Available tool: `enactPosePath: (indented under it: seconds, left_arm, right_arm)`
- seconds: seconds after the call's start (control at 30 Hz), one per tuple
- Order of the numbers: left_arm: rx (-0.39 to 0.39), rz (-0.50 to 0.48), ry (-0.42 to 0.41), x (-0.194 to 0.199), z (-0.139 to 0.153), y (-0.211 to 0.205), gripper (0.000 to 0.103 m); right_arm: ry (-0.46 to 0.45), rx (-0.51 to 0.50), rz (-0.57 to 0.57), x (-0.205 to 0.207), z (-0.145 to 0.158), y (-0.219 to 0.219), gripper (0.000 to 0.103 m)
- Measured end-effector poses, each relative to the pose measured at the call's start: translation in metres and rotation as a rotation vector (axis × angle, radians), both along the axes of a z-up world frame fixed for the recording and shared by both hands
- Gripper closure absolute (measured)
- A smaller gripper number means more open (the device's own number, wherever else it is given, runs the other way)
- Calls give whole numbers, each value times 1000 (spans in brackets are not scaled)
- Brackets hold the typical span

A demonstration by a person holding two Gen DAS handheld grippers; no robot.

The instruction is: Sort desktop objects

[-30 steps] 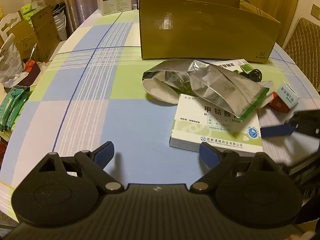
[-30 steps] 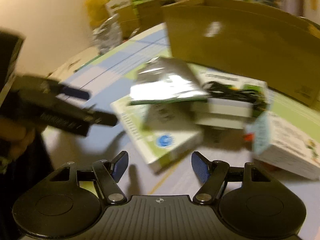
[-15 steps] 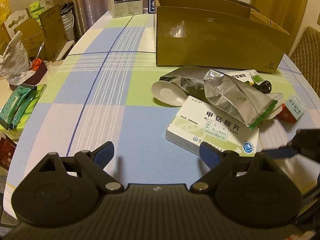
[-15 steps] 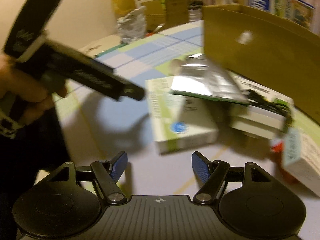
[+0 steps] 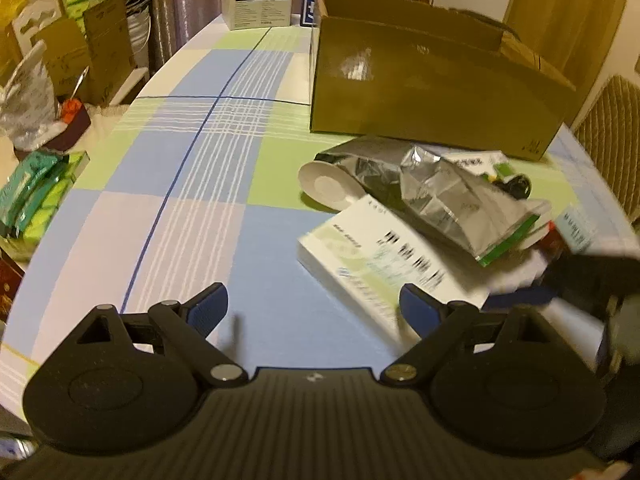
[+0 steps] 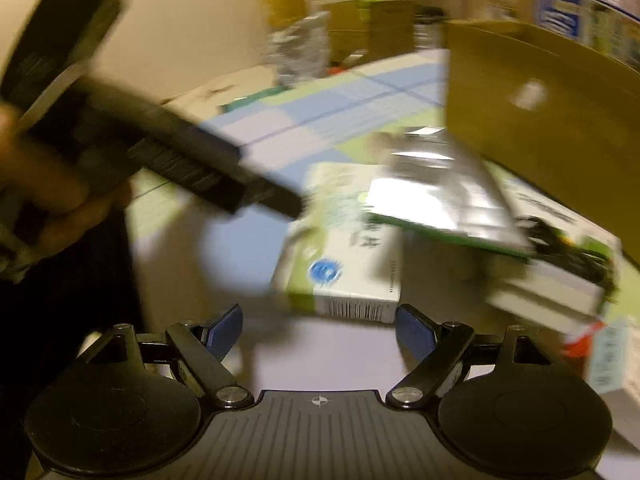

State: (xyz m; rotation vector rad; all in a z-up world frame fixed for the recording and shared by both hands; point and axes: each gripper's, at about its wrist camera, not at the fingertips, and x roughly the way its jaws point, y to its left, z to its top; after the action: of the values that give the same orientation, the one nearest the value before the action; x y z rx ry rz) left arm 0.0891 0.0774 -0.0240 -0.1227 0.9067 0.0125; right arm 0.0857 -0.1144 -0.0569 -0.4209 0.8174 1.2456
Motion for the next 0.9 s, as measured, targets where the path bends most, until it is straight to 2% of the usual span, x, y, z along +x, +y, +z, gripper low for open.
enactPosePath:
  seconds: [0.1, 0.27, 0.4, 0.53, 0.6, 0.77, 0.9]
  left_arm:
    - [-58, 10, 1, -2, 3, -2, 11]
    - [-103, -2, 10, 3, 0, -27, 10]
    - [-62, 52, 45, 13, -9, -55, 2]
    - [-6, 73, 67, 22, -19, -73, 2]
    - [31, 63, 73, 24, -22, -77, 8]
    - [45, 22, 74, 16, -21, -72, 19]
    - [59, -17, 83, 5, -18, -69, 27]
  right_arm:
    - [-17, -8, 13, -10, -3, -2, 22]
    - [-40, -35, -111, -9, -1, -29, 22]
    - [-55, -52, -233, -7, 3, -60, 22]
    - [-71, -61, -341, -6, 6, -85, 20]
    - [-94, -69, -376, -5, 9, -94, 20]
    - [-187, -78, -421, 13, 30, -132, 20]
    - [-295, -121, -351, 35, 39, -137, 20]
